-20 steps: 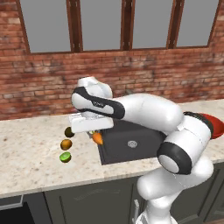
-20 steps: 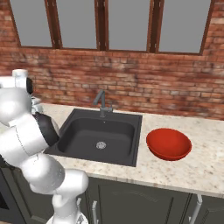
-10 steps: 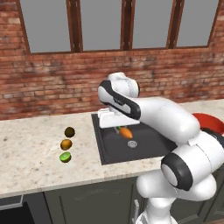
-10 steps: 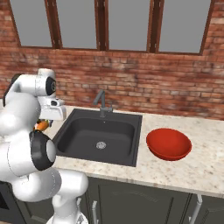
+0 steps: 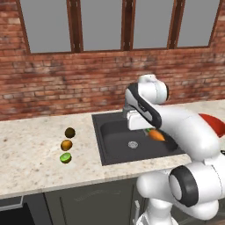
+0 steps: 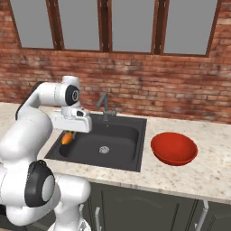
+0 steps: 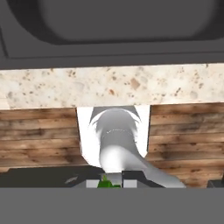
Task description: There is a mixed pile of frozen fruits and vegetables on the counter. Locate all the frozen vegetables and place the items in a bowl on the counter. Take all the frozen fruits and defrost them in a running sink.
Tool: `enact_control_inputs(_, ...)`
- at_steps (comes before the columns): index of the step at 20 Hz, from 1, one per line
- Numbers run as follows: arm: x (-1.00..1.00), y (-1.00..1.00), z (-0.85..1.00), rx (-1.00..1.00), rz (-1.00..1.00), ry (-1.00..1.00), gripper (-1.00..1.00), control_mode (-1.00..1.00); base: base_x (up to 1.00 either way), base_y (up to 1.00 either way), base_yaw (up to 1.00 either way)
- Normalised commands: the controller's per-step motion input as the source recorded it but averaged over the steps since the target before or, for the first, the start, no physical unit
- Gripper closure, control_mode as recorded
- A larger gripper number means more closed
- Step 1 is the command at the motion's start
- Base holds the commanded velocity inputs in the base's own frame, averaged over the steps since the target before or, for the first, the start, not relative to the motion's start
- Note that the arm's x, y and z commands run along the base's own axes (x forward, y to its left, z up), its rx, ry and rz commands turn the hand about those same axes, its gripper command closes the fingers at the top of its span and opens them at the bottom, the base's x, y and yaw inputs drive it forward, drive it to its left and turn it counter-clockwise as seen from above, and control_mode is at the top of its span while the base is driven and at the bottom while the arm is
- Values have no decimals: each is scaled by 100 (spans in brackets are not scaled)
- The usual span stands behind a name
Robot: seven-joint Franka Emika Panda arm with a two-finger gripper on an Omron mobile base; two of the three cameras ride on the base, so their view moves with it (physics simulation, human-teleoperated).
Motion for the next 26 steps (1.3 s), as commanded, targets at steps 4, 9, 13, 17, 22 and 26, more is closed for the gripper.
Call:
enact_control_inputs(4,-15,-100,3,0,0,0,100,-100,0,0,0)
enact_control_inputs(9,0,-100,9,6,1,-4,100,-100,0,0,0)
enact_control_inputs(13,26,-100,8,23,8,-21,100,-100,0,0,0)
enact_control_inputs(17,73,-100,4,18,10,-16,100,-100,0,0,0)
enact_control_inputs(22,79,-59,29,-4,1,21,100,-100,0,0,0)
enact_control_inputs(26,3,-66,7,-11,-2,1,100,-100,0,0,0)
